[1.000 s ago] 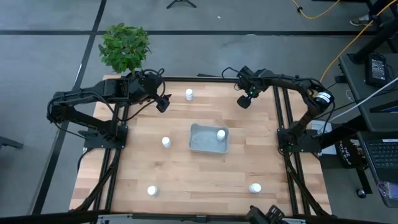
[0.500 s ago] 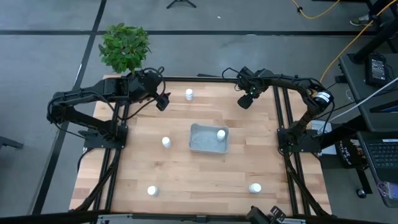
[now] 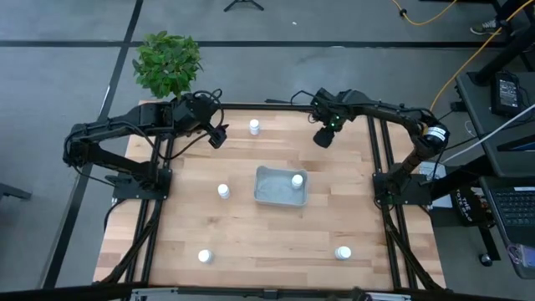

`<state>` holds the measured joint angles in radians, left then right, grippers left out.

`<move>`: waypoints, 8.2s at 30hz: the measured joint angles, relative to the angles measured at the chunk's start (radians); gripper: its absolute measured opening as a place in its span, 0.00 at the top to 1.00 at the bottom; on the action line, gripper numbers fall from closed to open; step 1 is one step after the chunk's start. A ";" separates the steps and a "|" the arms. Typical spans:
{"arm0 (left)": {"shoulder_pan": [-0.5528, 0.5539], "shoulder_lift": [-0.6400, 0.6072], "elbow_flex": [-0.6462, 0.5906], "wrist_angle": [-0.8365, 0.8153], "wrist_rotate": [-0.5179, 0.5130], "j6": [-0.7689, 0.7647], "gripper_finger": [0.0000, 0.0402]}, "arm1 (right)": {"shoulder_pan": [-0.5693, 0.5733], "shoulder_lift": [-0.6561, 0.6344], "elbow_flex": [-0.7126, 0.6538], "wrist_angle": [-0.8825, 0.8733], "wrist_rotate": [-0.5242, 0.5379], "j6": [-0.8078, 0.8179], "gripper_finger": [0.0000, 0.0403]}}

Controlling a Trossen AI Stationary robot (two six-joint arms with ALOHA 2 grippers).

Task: Pick and place pill bottles into a basket
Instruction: Put the white pill bottle into the gray bin

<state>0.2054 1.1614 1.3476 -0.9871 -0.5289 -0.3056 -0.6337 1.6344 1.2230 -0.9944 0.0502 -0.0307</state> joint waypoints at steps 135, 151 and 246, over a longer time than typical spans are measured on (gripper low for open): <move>0.451 0.704 0.067 0.358 0.611 0.376 0.03 | 0.600 -0.174 0.467 -0.214 0.383 0.291 0.32; 0.444 0.803 0.066 0.364 0.619 0.375 0.05 | 0.600 -0.174 0.468 -0.204 0.383 0.315 0.32; -0.144 0.861 0.291 0.116 0.494 0.301 0.61 | 0.730 -0.353 0.453 -0.343 0.457 0.418 0.32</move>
<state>0.0613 2.0220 1.6386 -0.8715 -0.0350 -0.0048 0.0967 1.2810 1.6764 -1.3379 0.5072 0.3872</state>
